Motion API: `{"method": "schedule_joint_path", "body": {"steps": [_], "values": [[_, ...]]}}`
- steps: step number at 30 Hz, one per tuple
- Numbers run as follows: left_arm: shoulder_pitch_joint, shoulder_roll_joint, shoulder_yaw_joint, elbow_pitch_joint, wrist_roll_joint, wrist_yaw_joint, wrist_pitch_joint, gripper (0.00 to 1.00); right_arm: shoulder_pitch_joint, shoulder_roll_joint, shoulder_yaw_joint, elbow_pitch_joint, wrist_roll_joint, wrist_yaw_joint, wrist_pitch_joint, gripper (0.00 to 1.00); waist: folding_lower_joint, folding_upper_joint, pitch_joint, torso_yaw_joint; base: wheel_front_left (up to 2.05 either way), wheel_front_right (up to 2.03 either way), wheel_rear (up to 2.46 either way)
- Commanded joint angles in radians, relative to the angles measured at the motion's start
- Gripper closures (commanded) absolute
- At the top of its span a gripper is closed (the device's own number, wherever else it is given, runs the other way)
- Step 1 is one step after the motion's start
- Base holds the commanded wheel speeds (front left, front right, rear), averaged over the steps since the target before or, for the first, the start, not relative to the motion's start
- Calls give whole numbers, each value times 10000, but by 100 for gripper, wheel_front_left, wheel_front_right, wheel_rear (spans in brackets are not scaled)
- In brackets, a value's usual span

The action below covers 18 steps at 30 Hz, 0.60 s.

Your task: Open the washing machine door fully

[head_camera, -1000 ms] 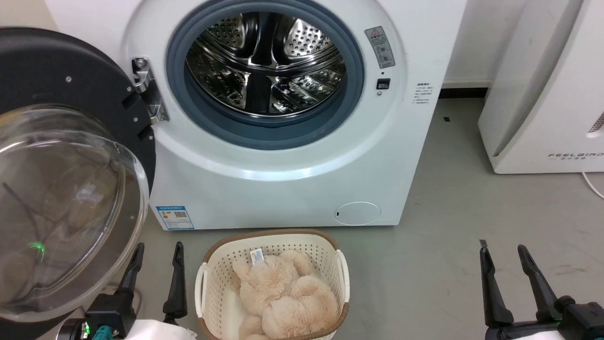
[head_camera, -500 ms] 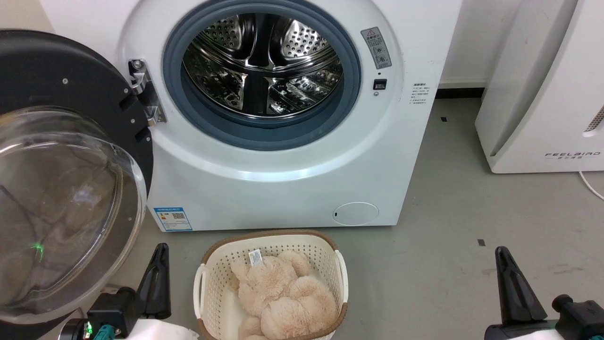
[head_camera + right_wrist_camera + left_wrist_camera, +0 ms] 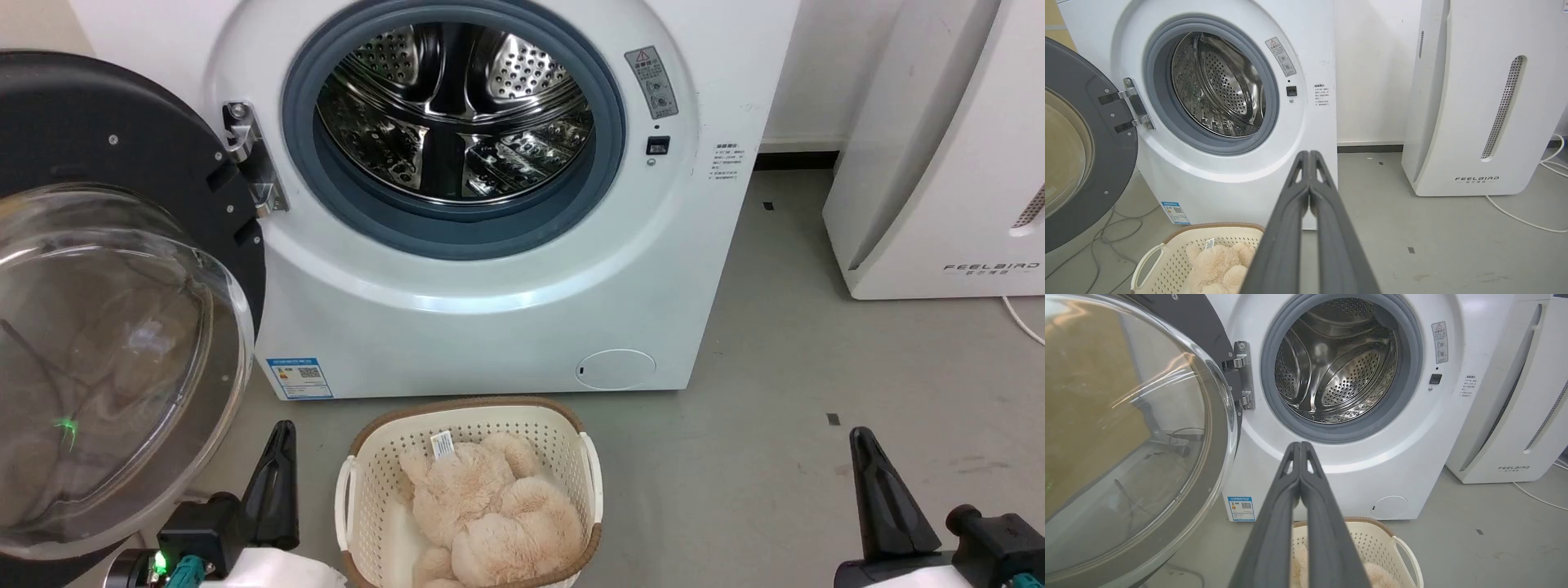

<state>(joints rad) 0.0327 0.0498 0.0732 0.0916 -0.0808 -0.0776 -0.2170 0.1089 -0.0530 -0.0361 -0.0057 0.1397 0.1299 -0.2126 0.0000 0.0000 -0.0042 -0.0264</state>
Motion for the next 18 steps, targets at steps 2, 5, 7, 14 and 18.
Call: {"method": "schedule_joint_path", "body": {"steps": [2,5,7,14,18], "values": [[-67,3,-46,-89,101,79,115,100,-191,6,29,7,-139,2,98,100,0,0,1,8,0,0,0],[-75,3,-66,-114,122,100,177,100,-218,7,39,9,-177,2,159,100,0,0,2,16,0,0,0],[-80,3,-80,-131,137,114,219,100,-237,7,46,10,-203,2,200,100,0,0,3,21,0,0,0],[-99,3,-129,-189,187,164,364,100,-300,9,70,13,-292,2,344,100,0,0,6,40,0,0,0],[-106,3,-150,-215,209,185,427,100,-328,9,80,15,-330,3,406,100,0,0,7,47,0,0,0]]}}
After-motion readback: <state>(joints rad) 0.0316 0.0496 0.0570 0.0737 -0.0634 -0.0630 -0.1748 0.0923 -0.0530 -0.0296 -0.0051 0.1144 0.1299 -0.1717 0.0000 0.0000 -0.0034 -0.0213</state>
